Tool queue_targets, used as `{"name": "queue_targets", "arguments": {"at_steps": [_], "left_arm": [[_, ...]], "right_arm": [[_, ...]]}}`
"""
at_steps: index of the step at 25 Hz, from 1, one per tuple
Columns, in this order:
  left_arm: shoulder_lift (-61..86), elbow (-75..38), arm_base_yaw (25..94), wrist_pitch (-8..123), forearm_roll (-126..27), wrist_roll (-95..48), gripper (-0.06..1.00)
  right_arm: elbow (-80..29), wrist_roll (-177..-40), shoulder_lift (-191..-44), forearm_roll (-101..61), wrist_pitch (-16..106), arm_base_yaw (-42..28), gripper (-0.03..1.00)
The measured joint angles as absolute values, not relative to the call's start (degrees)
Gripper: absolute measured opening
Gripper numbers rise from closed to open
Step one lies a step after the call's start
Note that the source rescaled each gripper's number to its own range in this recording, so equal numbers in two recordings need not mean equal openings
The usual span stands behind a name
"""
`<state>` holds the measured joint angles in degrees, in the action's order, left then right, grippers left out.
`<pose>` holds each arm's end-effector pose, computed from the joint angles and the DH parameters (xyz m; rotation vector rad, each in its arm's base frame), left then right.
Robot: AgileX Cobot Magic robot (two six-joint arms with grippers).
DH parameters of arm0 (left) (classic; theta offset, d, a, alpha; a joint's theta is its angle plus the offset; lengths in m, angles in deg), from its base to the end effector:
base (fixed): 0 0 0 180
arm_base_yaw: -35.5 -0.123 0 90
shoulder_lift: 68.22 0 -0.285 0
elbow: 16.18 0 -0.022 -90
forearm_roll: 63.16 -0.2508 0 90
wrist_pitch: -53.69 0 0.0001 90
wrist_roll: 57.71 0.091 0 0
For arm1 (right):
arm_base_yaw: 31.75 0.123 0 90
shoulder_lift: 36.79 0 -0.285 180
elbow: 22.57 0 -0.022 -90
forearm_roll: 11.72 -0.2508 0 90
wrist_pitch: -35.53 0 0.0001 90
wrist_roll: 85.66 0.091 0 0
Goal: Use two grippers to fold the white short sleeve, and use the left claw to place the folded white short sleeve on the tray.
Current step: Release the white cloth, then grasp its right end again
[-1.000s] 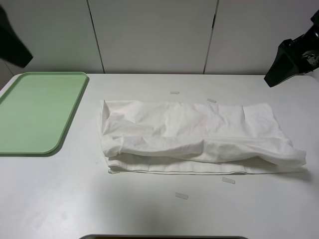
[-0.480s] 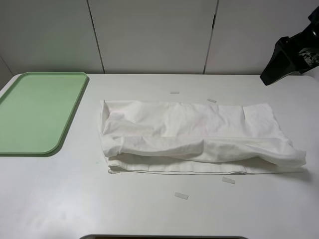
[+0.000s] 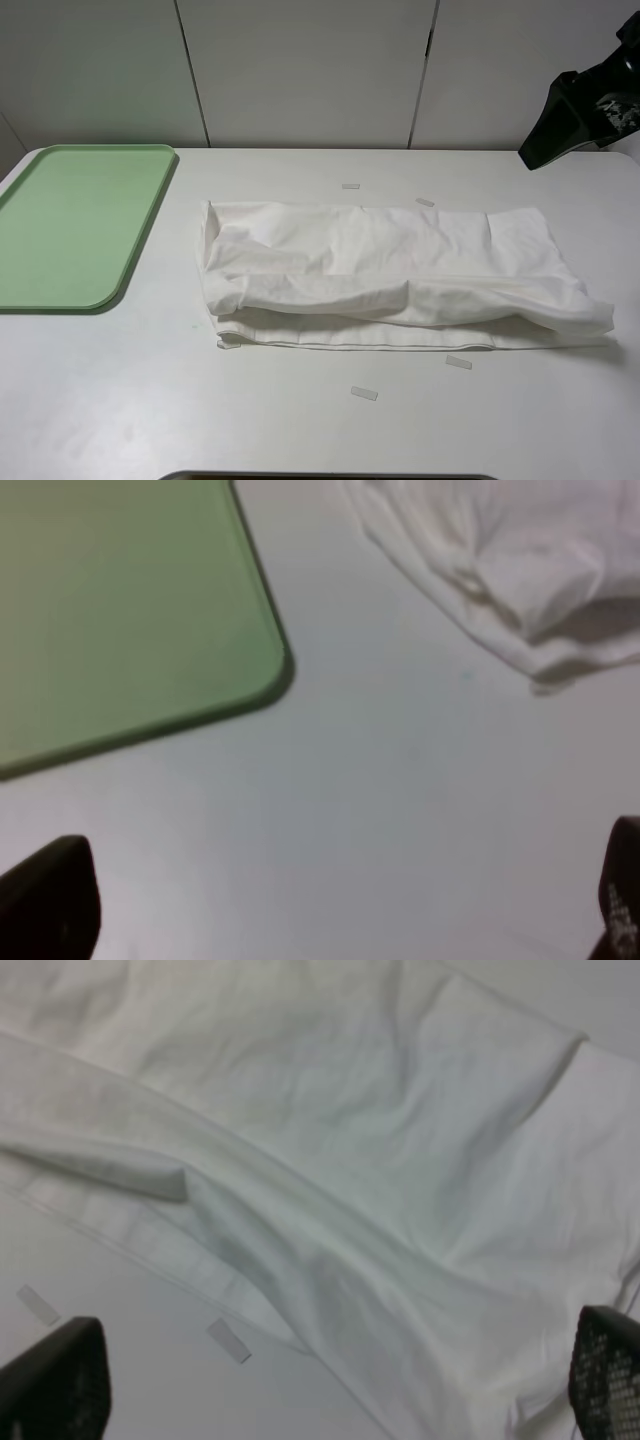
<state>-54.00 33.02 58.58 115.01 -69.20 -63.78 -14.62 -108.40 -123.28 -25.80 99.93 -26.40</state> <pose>0.0150 0.0028 0.2734 0.3242 2.1520 -0.1613 0.2642 0.0448 0.3275 -0.5763 2.6700 0.2504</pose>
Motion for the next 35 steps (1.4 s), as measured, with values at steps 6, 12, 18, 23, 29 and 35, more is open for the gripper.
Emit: {"name": "queue_targets", "arguments": {"at_steps": [6,12,18,23,29,35], "left_arm": [[-60.7,33.3,58.6,115.0,-71.8,-66.6,1.00],[-60.8,33.3,58.6,115.0,-72.1,-67.3,1.00],[-60.8,33.3,58.6,115.0,-72.3,-67.5,1.00],[-60.8,33.3,54.4,115.0,-72.3,-67.5,1.00],[-60.8,33.3,43.6,115.0,-72.3,-67.5,1.00],[-60.8,33.3,36.0,115.0,-72.3,-67.5,1.00]], "right_arm": [[-14.6,-108.4,-123.3,-25.8,99.9,-26.4,1.00],[-14.6,-108.4,-123.3,-25.8,99.7,-26.4,1.00],[-14.6,-108.4,-123.3,-25.8,99.3,-26.4,1.00],[-14.6,-108.3,-123.3,-26.4,97.5,-26.4,1.00],[-14.6,-106.9,-123.3,-27.5,96.3,-26.4,1.00],[-14.6,-100.9,-123.7,-23.8,94.1,-26.4,1.00]]}}
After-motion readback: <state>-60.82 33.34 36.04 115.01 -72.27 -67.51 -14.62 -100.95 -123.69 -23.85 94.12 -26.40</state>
